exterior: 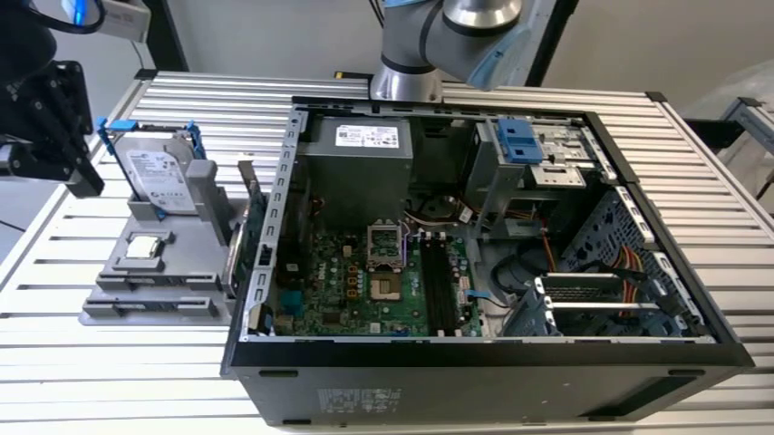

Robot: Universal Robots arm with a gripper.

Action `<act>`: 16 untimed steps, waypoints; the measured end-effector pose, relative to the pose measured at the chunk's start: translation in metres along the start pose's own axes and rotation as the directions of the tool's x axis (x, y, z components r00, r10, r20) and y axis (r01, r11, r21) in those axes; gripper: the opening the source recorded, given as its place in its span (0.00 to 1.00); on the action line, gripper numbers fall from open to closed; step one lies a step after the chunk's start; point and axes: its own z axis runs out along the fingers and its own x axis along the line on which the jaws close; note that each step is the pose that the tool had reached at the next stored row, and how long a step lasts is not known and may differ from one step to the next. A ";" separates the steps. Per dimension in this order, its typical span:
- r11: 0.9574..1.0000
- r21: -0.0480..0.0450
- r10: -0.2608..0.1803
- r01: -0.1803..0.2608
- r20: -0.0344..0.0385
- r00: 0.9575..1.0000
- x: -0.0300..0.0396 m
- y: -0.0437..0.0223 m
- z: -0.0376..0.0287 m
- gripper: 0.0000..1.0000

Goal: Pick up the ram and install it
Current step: 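Pick up the ram and move it above insertion slot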

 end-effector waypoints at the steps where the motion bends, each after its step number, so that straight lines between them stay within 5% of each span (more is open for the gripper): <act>1: 1.000 0.000 0.009 -0.009 0.000 1.000 0.0000 0.0000 0.0001 0.00; 5: 0.999 0.002 0.041 -0.041 0.000 0.999 0.0000 0.0000 0.0004 0.00; 16: 0.999 0.002 0.041 -0.041 0.006 0.999 0.0000 0.0000 0.0004 0.00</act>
